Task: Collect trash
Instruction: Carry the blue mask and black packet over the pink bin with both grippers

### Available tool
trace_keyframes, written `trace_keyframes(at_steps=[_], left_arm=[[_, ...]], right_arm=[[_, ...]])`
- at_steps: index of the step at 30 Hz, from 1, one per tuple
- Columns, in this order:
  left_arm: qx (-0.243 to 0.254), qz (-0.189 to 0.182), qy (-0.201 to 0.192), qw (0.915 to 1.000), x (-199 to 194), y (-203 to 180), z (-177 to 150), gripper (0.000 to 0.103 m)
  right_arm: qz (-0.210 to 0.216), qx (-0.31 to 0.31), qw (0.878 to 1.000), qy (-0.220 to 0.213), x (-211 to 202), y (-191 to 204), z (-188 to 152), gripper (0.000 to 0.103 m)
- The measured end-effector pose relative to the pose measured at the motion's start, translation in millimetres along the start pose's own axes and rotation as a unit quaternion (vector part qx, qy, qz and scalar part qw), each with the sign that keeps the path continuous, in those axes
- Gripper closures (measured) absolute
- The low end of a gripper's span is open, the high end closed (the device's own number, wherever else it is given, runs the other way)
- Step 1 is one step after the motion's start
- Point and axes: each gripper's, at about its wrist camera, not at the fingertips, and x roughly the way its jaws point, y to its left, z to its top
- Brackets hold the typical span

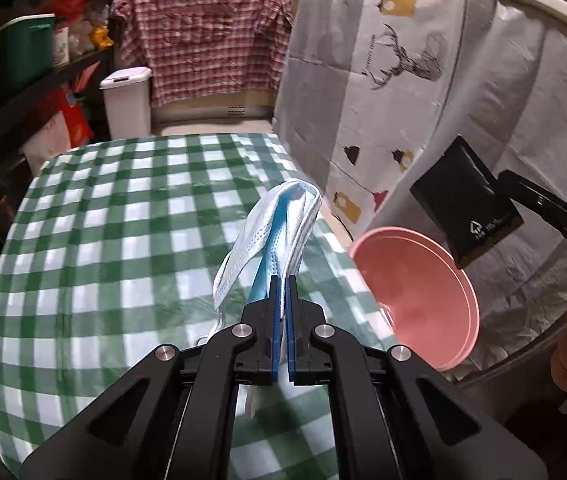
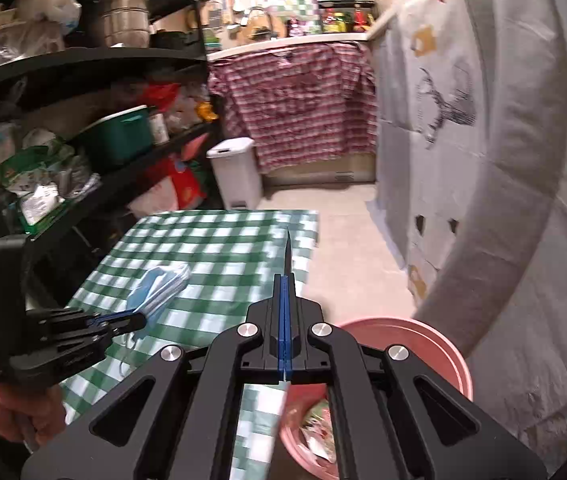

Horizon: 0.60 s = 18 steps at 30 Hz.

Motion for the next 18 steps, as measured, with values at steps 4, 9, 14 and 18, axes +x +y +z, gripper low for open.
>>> trace_keyframes(at_steps=[4, 9, 14, 18], left_arm=[[0.016, -0.010, 0.002, 0.9998, 5.1, -18.7, -3.2, 0.101], [0.024, -0.025, 0.002, 0.9994, 11.4, -39.1, -2.4, 0.101], [0.029, -0.047, 0.012, 0.9984, 20.6, -57.6, -1.2, 0.101], [0.038, -0.057, 0.015, 0.9976, 28.5, -76.5, -1.4, 0.101]], right_arm=[[-0.013, 0.016, 1.000, 0.004, -0.6, -18.1, -6.4, 0.103], [-0.037, 0.027, 0.999, 0.009, 1.2, -35.4, -16.4, 0.103], [-0.046, 0.035, 0.998, 0.007, 0.4, -49.9, -19.5, 0.103], [-0.049, 0.054, 0.997, 0.008, 0.2, -65.6, -21.2, 0.103]])
